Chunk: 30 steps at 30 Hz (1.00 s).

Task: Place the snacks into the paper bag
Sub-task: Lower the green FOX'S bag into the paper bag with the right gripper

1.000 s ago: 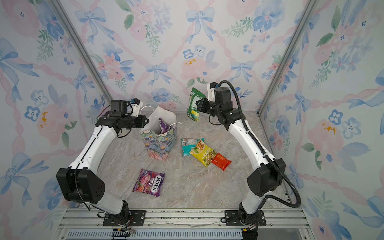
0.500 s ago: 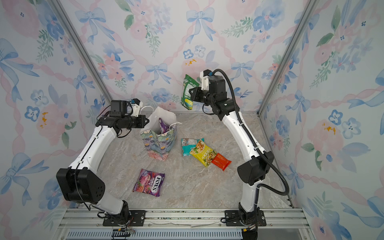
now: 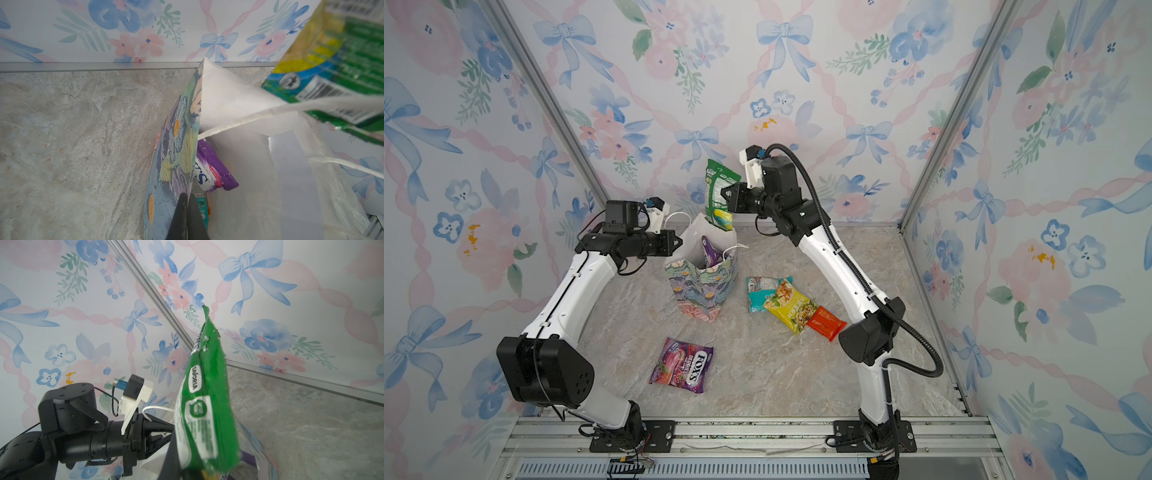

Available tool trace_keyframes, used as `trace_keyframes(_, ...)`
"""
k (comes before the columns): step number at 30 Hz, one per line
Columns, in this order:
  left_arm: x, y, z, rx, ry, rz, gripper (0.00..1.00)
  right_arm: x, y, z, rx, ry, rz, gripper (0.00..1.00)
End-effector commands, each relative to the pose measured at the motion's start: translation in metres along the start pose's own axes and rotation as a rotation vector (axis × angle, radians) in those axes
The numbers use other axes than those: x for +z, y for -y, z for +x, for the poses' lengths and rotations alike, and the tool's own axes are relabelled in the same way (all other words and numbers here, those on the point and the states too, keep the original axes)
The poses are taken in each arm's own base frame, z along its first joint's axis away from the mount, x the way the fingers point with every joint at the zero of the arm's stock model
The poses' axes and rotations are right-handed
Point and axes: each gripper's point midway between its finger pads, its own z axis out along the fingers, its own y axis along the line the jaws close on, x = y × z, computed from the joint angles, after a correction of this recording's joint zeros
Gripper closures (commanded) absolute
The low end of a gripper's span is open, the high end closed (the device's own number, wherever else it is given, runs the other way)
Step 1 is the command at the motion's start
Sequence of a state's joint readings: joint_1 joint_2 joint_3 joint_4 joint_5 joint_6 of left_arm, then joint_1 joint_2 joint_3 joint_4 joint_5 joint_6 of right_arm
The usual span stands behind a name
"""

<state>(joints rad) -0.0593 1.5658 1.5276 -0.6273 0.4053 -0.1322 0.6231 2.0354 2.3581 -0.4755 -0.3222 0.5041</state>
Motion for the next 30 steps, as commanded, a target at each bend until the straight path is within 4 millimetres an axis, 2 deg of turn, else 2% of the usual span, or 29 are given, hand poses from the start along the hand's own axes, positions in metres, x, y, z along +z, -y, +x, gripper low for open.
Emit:
trace_keyframes(1,0.001,0.005,0.009,0.004,-0.027,0.016,1.00,0.001,-0.021,0.000,-0.026,0.003,-0.058,1.00)
trace_keyframes(4,0.001,0.005,0.009,0.004,-0.026,0.016,1.00,0.003,-0.026,0.010,-0.031,-0.019,-0.065,1.00)
trace_keyframes(17,0.000,0.006,0.009,0.006,-0.024,0.016,1.00,0.004,-0.025,0.049,0.017,-0.084,-0.076,1.00)
trace_keyframes(30,-0.002,0.006,0.008,0.007,-0.020,0.018,1.00,0.007,-0.042,0.073,0.066,-0.107,-0.126,1.00)
